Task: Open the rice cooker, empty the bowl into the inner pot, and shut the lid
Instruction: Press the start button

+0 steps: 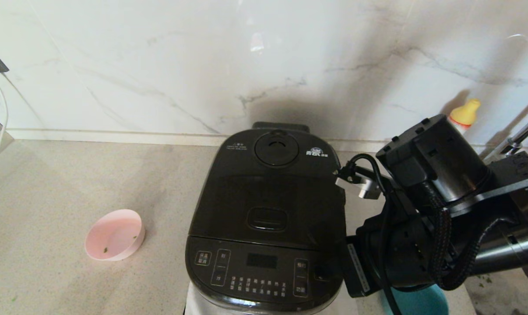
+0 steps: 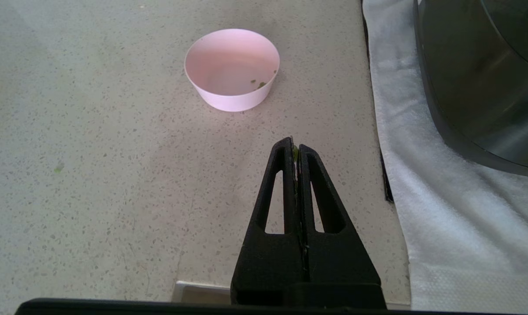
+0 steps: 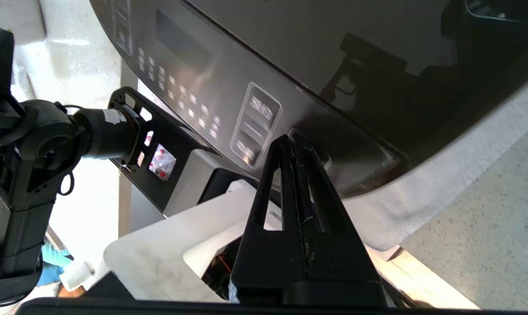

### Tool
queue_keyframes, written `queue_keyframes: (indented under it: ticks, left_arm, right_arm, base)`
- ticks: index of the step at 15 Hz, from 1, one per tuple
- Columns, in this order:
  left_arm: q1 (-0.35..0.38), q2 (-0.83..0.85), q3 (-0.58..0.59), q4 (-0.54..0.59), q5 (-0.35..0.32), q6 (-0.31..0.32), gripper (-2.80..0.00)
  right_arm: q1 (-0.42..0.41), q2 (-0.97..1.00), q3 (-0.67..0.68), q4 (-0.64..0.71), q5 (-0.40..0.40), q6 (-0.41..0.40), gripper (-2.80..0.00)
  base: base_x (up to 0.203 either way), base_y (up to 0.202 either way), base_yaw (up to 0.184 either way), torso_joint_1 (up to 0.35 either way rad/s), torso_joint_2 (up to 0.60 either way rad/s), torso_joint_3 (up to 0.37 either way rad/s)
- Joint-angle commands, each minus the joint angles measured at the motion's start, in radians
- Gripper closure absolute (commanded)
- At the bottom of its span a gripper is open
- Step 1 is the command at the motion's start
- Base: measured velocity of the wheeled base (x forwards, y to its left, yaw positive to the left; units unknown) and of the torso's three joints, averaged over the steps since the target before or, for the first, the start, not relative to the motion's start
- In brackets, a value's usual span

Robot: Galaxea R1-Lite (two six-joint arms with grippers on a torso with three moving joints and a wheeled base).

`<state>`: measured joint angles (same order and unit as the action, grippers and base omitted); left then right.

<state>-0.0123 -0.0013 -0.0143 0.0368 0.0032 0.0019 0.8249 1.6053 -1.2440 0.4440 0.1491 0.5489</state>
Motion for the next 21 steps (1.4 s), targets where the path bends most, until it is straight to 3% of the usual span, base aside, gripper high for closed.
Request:
queue_keyframes:
  ticks: [1, 9, 21]
  left_arm:
    - [0.0, 0.001, 0.0, 0.0, 0.0, 0.0, 0.0]
    - [0.0, 0.001, 0.0, 0.0, 0.001, 0.0, 0.0]
    - [0.0, 0.001, 0.0, 0.0, 0.0, 0.0, 0.0]
  right_arm:
    - [0.0, -0.015, 0.015, 0.002, 0.001, 0.003, 0.0]
    - [-0.001, -0.027, 0.074, -0.048, 0.0, 0.003, 0.0]
    - [-0.007, -0.014, 0.046, -0.061, 0.001, 0.0, 0.0]
  base:
    - [0.0, 0.0, 0.0, 0.0, 0.0, 0.0]
    - [0.0, 0.0, 0.0, 0.0, 0.0, 0.0]
    - [0.0, 0.0, 0.0, 0.0, 0.0, 0.0]
